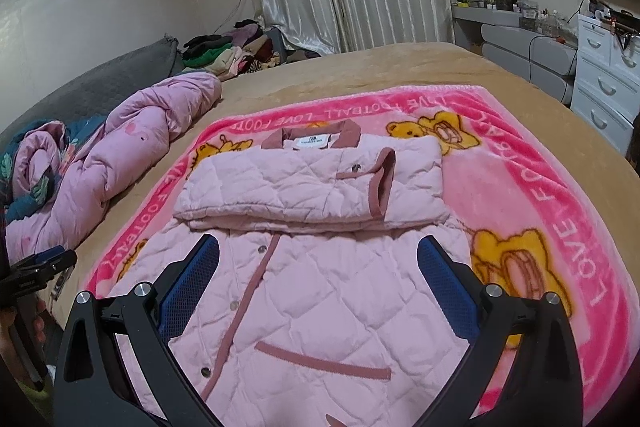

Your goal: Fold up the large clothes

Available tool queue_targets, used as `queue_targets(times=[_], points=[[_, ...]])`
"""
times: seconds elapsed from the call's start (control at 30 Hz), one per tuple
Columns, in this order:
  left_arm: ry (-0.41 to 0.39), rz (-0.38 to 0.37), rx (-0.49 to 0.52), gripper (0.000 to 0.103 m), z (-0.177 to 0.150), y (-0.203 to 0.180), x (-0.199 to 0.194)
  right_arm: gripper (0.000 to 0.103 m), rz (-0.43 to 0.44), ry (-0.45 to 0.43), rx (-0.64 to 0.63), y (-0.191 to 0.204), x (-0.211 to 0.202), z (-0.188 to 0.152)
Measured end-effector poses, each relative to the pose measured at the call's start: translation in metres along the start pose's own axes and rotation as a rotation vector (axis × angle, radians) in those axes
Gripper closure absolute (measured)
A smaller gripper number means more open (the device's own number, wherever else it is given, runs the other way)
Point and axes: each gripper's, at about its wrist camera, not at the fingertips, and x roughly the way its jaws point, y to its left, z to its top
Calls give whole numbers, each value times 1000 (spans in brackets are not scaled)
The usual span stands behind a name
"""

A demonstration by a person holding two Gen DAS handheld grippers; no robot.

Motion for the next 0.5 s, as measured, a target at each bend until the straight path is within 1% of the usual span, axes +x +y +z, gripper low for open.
queue_targets(times=[0.5], points=[[34,59,-48,9,-24,23,-10,4,23,55,-17,-6,-5,-20]])
